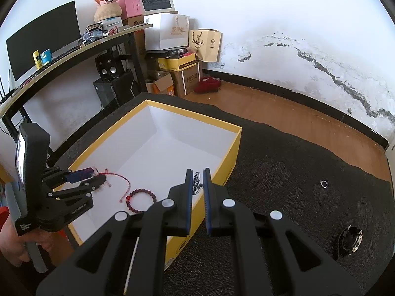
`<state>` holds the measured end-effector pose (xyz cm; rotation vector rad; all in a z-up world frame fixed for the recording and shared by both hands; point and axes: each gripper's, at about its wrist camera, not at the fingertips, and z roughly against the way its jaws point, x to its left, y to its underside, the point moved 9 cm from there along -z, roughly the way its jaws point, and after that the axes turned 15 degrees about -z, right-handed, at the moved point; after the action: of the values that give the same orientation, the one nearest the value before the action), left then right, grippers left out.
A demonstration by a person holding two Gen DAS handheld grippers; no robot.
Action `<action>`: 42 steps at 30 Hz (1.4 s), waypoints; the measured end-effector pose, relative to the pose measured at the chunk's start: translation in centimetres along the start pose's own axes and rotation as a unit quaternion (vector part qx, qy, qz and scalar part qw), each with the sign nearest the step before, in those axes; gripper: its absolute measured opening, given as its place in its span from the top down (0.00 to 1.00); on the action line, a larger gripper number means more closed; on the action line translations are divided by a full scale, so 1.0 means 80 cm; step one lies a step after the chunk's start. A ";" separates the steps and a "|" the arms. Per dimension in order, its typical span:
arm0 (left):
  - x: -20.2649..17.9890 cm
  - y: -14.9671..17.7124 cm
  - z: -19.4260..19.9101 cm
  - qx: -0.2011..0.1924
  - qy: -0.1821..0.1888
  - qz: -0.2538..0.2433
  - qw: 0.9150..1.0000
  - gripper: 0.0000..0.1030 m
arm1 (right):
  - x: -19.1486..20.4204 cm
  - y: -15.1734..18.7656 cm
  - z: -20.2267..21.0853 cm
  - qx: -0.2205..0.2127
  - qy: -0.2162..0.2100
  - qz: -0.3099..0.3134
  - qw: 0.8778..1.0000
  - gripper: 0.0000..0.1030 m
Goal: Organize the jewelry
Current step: 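Carry the red-cord pendant with the left tool into the box and release it, then move the left tool back over the rug toward the silver ring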
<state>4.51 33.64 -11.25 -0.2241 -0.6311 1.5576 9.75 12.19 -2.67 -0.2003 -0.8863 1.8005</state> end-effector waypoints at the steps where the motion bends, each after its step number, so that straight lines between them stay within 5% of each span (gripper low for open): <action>1: 0.001 -0.001 0.001 -0.001 -0.005 0.000 1.000 0.33 | 0.000 0.000 -0.001 0.000 0.000 0.001 1.000 0.91; 2: 0.002 -0.002 0.004 -0.007 -0.009 0.002 1.000 0.25 | 0.002 0.001 0.000 0.000 0.000 0.001 1.000 0.91; 5: 0.004 -0.002 0.008 -0.010 -0.014 -0.002 1.000 0.20 | 0.004 0.002 -0.002 0.003 -0.002 0.005 1.000 0.91; 27: 0.017 0.008 0.018 -0.010 0.005 0.012 1.000 0.19 | 0.126 0.024 -0.146 0.122 -0.009 0.085 0.989 0.91; 42: 0.028 0.011 0.027 -0.017 0.016 0.026 0.999 0.19 | 0.142 0.032 -0.195 0.174 0.025 0.080 0.981 0.90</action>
<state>2.45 35.25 -9.40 -0.2910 -0.6311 1.5905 11.28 28.97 -12.33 -0.0920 -0.5191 2.0589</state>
